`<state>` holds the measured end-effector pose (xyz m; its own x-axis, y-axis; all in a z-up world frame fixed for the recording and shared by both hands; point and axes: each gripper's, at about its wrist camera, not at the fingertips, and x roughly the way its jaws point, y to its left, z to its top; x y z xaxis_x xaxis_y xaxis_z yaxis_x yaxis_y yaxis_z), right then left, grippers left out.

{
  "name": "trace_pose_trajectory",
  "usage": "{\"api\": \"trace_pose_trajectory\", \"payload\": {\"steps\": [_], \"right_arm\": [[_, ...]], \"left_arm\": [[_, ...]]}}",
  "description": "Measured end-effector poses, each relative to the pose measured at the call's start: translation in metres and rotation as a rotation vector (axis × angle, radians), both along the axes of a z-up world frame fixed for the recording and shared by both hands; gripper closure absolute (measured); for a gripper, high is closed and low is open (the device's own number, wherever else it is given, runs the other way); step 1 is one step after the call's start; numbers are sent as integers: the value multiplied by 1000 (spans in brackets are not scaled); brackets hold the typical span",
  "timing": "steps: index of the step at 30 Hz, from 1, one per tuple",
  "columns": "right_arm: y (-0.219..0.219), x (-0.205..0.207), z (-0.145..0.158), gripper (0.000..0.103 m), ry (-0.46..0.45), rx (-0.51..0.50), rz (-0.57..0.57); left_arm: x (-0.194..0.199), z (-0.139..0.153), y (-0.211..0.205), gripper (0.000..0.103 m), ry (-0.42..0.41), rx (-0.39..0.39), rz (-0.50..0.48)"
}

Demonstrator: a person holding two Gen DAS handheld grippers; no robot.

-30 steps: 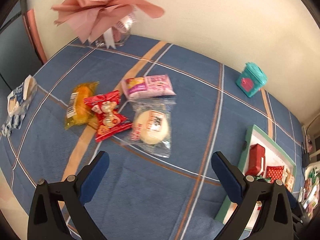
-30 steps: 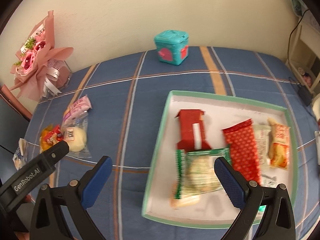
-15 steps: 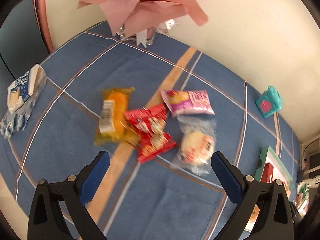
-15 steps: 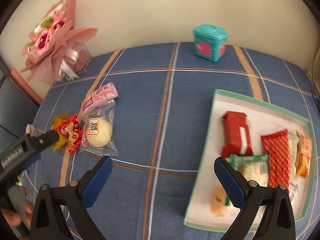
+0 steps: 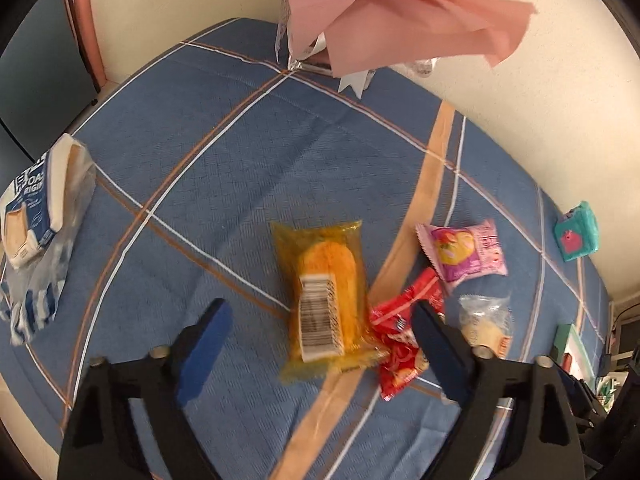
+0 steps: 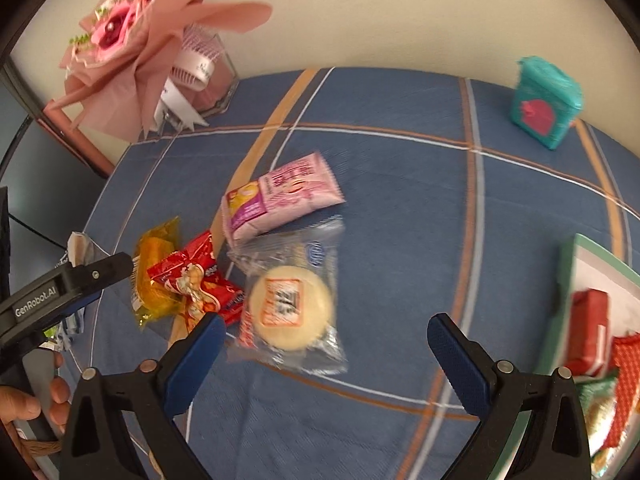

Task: Organize snacks
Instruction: 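Move both grippers toward the yellow-wrapped cake and steamed bun pack, then grasp the yellow-wrapped cake with the left gripper while the right grasps the steamed bun pack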

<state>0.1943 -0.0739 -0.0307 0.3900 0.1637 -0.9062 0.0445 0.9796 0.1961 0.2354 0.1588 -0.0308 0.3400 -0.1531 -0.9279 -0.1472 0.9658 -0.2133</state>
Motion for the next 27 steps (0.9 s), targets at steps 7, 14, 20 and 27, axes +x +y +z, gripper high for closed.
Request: {"api": "trace_pose_trajectory", "payload": {"steps": [7,14,20,27], "right_arm": [[16,14,-21,16,36,-22,15],[15,14,-32,44,49,23,19],[12,2,-25,49,32,18,25],[1,-24,-5,49,0,16,23]], "left_arm": [[11,-25,-3,30,41,-8,-8],[10,-39,0,57,59,-24,18],[-6,-26,5,61,30,-12,44],[-27,10,-1,61,-31,-1,62]]}}
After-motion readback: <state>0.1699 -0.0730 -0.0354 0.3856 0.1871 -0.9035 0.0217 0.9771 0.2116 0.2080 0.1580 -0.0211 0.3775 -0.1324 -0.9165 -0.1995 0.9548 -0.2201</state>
